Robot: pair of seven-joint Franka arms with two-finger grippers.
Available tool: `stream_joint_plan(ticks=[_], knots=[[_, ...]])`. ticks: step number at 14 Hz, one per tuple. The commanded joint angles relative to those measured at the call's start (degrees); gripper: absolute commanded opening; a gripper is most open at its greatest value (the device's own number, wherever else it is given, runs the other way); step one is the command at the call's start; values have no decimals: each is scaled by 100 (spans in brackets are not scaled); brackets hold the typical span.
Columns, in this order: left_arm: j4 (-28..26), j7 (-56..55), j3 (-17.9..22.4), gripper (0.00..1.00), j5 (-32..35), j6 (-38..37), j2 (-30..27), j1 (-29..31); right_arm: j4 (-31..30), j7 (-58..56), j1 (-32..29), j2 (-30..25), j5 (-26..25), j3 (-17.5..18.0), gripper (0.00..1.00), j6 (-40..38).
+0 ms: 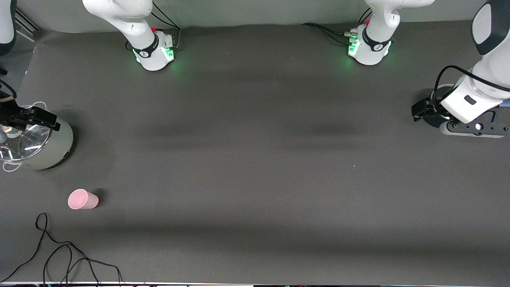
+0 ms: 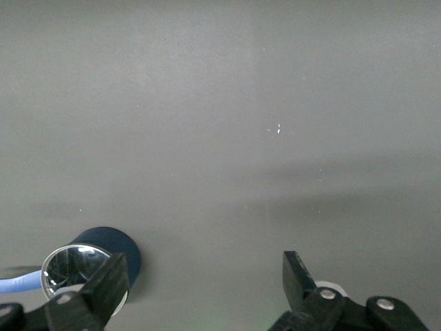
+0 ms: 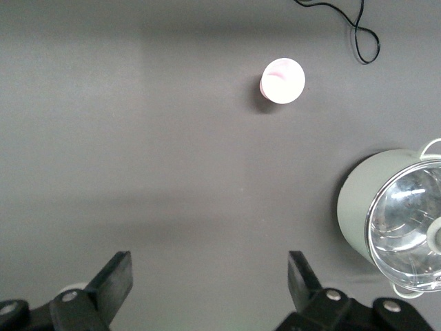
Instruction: Transfer pink cup from left to right arm
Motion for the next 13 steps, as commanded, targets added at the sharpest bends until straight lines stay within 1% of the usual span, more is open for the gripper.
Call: stream_joint_plan(ticks=[1, 4, 7, 13], knots=[[163, 48, 59, 100, -4, -155, 34, -73, 52, 154, 114, -11, -48, -86, 100, -21], [137, 57, 59, 100, -30, -111, 34, -20, 34, 120, 113, -20, -22, -104, 100, -100], [102, 57, 59, 100, -223, -93, 34, -20, 7, 84, 96, -11, 354, -130, 100, -399], [75, 57, 59, 100, -232, -128, 25, -20, 16, 75, 87, -11, 382, -122, 100, -399]])
